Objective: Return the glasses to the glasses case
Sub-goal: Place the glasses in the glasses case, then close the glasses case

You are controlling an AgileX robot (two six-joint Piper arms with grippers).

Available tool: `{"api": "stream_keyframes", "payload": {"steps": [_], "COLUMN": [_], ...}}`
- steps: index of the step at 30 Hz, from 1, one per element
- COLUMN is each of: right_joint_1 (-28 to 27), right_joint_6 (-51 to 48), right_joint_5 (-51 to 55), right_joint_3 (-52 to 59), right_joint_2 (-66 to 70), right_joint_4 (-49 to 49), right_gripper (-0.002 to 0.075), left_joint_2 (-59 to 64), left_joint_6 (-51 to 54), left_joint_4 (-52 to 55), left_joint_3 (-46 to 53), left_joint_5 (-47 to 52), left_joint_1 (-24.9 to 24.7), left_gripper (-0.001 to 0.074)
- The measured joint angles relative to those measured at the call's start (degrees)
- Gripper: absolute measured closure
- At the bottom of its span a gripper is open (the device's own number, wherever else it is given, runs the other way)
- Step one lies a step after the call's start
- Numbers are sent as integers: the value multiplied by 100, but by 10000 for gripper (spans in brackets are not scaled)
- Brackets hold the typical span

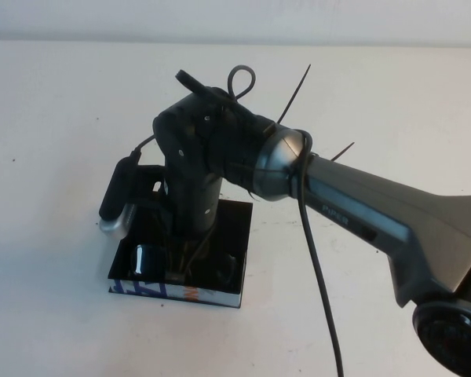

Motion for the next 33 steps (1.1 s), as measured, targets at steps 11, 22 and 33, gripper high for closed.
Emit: {"api": "stream_keyframes", "payload": {"steps": [11,22,33], "right_joint_1": [0,-699,-1538], "right_joint_6": [558,1789,1544], "right_joint_5": [0,63,63], "right_joint_3": [56,695,717], "right_joint_2": [-484,-1634,-1668], "right_joint_4": [-495,-251,1235], "right_gripper": [518,730,737], "left_joint_2": [0,0,0], "left_joint_6": [0,0,0], "left_joint_4": [0,0,0], "left_joint_3": [0,0,0], "left_joint_5": [0,0,0], "left_joint_1": [0,0,0], "left_gripper": [738,738,738]}}
